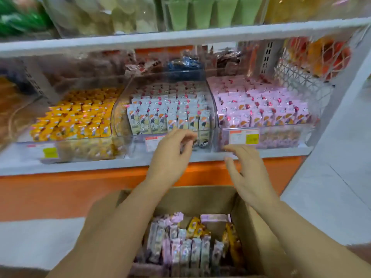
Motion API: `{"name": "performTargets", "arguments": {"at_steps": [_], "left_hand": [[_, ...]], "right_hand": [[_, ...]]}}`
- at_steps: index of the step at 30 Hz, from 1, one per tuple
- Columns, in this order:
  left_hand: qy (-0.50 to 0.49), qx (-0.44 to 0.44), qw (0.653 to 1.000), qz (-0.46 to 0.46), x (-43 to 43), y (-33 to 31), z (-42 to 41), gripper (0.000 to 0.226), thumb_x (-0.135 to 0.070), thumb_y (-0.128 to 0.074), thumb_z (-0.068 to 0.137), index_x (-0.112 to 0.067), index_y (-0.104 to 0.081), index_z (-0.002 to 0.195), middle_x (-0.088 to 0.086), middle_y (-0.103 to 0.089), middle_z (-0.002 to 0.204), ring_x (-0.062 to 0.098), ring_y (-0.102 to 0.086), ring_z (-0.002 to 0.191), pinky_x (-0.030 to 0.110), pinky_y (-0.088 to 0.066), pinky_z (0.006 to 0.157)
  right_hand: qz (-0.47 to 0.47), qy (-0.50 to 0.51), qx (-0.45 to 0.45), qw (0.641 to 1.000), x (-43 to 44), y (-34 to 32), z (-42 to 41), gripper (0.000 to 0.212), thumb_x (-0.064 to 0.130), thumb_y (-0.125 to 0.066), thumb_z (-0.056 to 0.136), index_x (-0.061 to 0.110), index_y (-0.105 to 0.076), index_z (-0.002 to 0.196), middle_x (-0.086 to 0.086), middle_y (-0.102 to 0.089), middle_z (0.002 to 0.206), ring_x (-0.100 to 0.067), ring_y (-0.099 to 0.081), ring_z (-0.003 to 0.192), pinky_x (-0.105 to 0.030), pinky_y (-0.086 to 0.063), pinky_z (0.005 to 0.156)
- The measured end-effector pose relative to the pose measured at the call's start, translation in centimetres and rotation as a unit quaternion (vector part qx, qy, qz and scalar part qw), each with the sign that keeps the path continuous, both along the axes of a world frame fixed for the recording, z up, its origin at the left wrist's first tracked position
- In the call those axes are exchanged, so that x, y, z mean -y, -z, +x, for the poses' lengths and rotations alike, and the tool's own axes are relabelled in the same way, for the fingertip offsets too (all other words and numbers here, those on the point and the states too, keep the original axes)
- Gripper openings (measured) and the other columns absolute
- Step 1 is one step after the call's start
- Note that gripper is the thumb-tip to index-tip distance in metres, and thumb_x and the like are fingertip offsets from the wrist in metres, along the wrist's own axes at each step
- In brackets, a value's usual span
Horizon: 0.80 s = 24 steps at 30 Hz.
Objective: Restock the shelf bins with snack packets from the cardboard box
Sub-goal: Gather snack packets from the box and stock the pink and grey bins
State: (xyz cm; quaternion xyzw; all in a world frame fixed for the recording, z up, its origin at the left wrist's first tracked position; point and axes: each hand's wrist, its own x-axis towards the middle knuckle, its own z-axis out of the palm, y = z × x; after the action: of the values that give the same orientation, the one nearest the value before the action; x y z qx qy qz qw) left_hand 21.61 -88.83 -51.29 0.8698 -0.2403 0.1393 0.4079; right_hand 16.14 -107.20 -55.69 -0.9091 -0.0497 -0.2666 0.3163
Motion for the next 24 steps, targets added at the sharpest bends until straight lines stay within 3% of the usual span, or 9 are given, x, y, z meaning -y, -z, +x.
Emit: {"name": "performTargets", "arguments": {"at_steps": [6,9,12,15,18,21,24], "left_hand": [[-0.098,-0.124,0.987,-0.002,-7.7,10.4,-3.7,0.017,-0.008,-0.054,0.094,-0.015,-0.066,0.102,-0.006,-0.063,0.1,0.005,-0.056,0.087,0.008,-0.04,0.076],[-0.162,-0.223,0.961,0.001,-10.6,14.9,-3.5,0.018,-0.01,-0.053,0.095,-0.015,-0.065,0.106,-0.005,-0.064,0.102,0.009,-0.059,0.095,0.013,-0.038,0.083],[-0.2,-0.308,0.928,0.058,-12.5,18.9,-3.2,0.021,-0.012,-0.054,0.094,-0.016,-0.064,0.111,-0.002,-0.064,0.105,0.014,-0.06,0.099,0.018,-0.039,0.082],[-0.193,-0.389,0.894,0.109,-13.2,22.4,-3.0,0.027,-0.009,-0.054,0.093,-0.011,-0.062,0.118,0.006,-0.064,0.115,0.024,-0.06,0.108,0.023,-0.041,0.087],[-0.166,-0.447,0.866,0.154,-12.8,24.5,-3.0,0.029,-0.009,-0.054,0.093,-0.012,-0.059,0.121,0.009,-0.064,0.118,0.022,-0.061,0.101,0.019,-0.042,0.083],[-0.127,-0.452,0.848,0.247,-12.0,25.7,-2.6,0.038,-0.016,-0.054,0.093,-0.02,-0.052,0.132,0.009,-0.059,0.126,0.023,-0.059,0.11,0.028,-0.043,0.093],[-0.103,-0.446,0.844,0.28,-11.1,26.5,-2.0,0.045,-0.018,-0.053,0.093,-0.02,-0.046,0.138,0.007,-0.032,0.147,0.022,-0.048,0.125,0.03,-0.035,0.108]], "right_hand": [[0.002,-0.031,-0.182,0.983,-4.5,9.3,-3.3,0.029,0.024,-0.049,0.097,0.019,-0.058,0.123,0.004,-0.058,0.119,-0.017,-0.048,0.114,-0.018,-0.031,0.091],[0.049,-0.015,-0.29,0.956,-4.6,12.9,-2.9,0.036,0.021,-0.055,0.094,0.022,-0.052,0.13,0.003,-0.053,0.127,-0.015,-0.047,0.122,-0.026,-0.04,0.101],[0.077,0.008,-0.377,0.923,-4.7,16.1,-2.0,0.041,0.018,-0.056,0.093,0.018,-0.048,0.133,-0.003,-0.052,0.13,-0.021,-0.05,0.121,-0.032,-0.042,0.101],[0.089,0.014,-0.421,0.903,-5.2,19.0,-1.2,0.04,0.014,-0.056,0.093,0.012,-0.048,0.132,-0.009,-0.053,0.126,-0.026,-0.052,0.119,-0.026,-0.039,0.095],[0.094,0.017,-0.455,0.885,-6.0,21.6,-0.6,0.038,0.012,-0.058,0.092,0.006,-0.051,0.128,-0.015,-0.057,0.12,-0.03,-0.054,0.115,-0.025,-0.037,0.084],[0.092,0.021,-0.476,0.875,-6.4,24.1,-0.3,0.042,0.011,-0.063,0.088,0.002,-0.052,0.127,-0.016,-0.055,0.126,-0.031,-0.051,0.119,-0.027,-0.036,0.093],[0.079,0.033,-0.499,0.862,-6.0,25.6,0.8,0.051,0.018,-0.064,0.088,0.008,-0.047,0.134,-0.014,-0.045,0.136,-0.03,-0.043,0.128,-0.031,-0.033,0.103]]}}
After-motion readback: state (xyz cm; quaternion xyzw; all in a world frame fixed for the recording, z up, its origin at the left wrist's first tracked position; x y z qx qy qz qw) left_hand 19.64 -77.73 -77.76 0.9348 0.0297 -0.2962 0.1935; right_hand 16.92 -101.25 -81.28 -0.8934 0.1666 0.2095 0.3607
